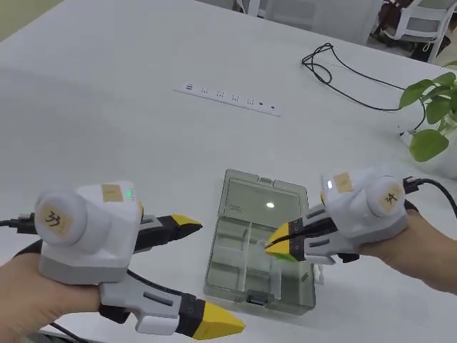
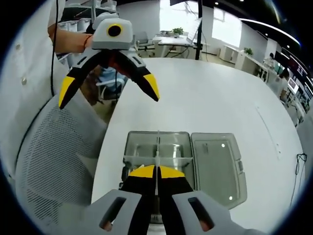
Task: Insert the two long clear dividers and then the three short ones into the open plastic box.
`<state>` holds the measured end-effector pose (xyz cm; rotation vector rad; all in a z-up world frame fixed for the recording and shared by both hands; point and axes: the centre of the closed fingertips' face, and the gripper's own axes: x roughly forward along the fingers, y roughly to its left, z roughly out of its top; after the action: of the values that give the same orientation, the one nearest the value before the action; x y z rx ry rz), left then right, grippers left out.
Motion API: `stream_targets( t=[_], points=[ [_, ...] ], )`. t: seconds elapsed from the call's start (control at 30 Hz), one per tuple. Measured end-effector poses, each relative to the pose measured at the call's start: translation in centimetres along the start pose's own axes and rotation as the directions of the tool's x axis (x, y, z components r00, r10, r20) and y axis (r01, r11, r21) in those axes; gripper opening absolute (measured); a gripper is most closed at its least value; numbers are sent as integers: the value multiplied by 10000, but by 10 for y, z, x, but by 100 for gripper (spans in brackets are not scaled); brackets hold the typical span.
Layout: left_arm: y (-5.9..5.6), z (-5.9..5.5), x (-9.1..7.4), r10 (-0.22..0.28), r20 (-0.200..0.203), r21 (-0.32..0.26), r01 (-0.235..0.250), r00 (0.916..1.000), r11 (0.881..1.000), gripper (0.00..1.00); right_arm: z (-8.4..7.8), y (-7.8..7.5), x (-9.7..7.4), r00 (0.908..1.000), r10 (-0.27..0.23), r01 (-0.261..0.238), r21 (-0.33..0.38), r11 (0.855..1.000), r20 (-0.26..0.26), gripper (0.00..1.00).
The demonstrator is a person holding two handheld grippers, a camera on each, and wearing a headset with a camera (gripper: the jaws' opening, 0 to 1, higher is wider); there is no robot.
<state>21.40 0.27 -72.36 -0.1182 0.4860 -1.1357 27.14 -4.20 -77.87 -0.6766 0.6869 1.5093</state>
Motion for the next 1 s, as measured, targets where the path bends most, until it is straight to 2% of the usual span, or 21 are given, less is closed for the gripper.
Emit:
stream_targets(
  t=[0.3,0.73,1.0],
  points=[
    [1,-2,-1,-4,-56,-23,4,10000,10000,94,-10,0,16,9983,183,-177,114,9998,-544,2],
    [3,-1,0,-9,1,-63,9,10000,10000,94,-25,2,33,9900,250,-252,3,9997,-1391,2],
    [4,-3,0,-2,-46,-87,2,10000,10000,94,-25,2,32,9889,252,-264,-63,9996,-1461,2]
  ],
)
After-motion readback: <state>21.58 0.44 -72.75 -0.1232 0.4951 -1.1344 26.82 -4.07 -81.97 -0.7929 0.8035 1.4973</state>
